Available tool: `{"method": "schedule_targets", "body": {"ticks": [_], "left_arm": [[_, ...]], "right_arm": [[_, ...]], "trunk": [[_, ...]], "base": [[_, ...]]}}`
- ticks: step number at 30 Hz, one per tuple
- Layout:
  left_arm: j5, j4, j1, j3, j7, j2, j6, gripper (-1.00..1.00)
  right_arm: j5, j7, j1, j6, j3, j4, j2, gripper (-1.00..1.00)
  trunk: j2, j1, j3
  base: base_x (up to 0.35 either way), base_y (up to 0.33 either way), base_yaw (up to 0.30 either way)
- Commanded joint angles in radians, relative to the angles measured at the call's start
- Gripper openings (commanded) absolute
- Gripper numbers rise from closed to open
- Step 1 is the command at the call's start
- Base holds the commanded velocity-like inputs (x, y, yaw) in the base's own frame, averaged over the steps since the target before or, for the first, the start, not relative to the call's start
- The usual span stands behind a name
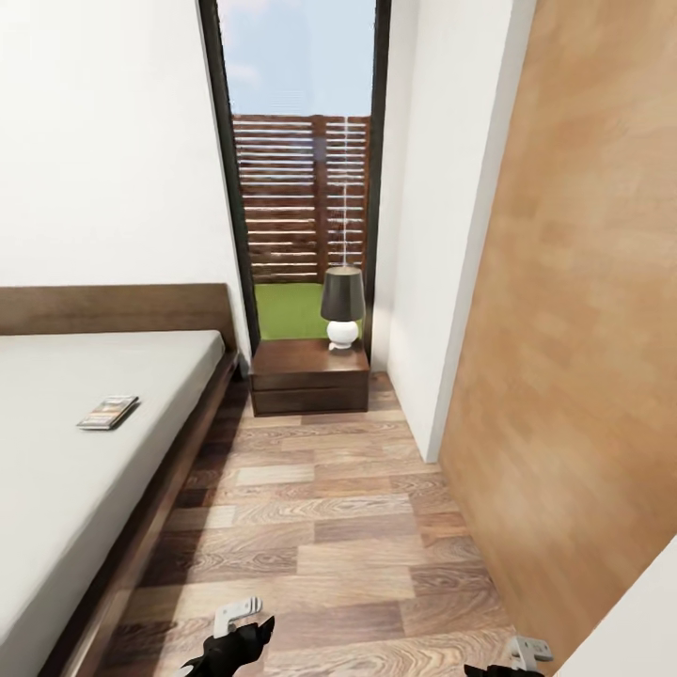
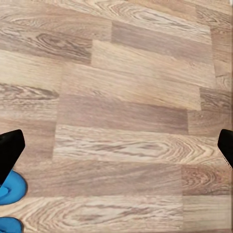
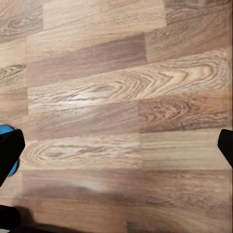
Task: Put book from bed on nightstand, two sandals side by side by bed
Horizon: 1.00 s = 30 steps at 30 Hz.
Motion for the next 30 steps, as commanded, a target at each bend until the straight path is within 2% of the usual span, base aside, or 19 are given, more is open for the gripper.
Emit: {"method": "schedule_targets", "body": {"ticks": [1, 15, 23, 30], "left_arm": [[0.006, 0.001, -0.001, 0.005, -0.006, 0.000, -0.001, 1.00], [0.006, 0.001, -0.001, 0.005, -0.006, -0.002, -0.001, 1.00], [0.006, 0.001, -0.001, 0.005, -0.006, -0.003, -0.001, 1.00], [0.006, 0.001, -0.001, 0.005, -0.006, -0.004, -0.001, 1.00]], "right_arm": [[-0.004, 0.004, -0.001, 0.002, -0.003, 0.000, 0.000, 1.00], [-0.004, 0.003, -0.001, 0.002, -0.003, 0.000, 0.000, 1.00], [-0.004, 0.003, -0.001, 0.002, -0.003, 0.001, 0.000, 1.00], [-0.004, 0.002, -0.001, 0.002, -0.003, 0.001, 0.000, 1.00]], "trunk": [[0.000, 0.000, -0.001], [0.000, 0.000, -0.001], [0.000, 0.000, -0.001], [0.000, 0.000, -0.001]], "base": [[0.153, -0.135, 0.000], [0.030, -0.023, 0.000], [0.171, -0.142, 0.000], [0.050, -0.035, 0.000]]}}
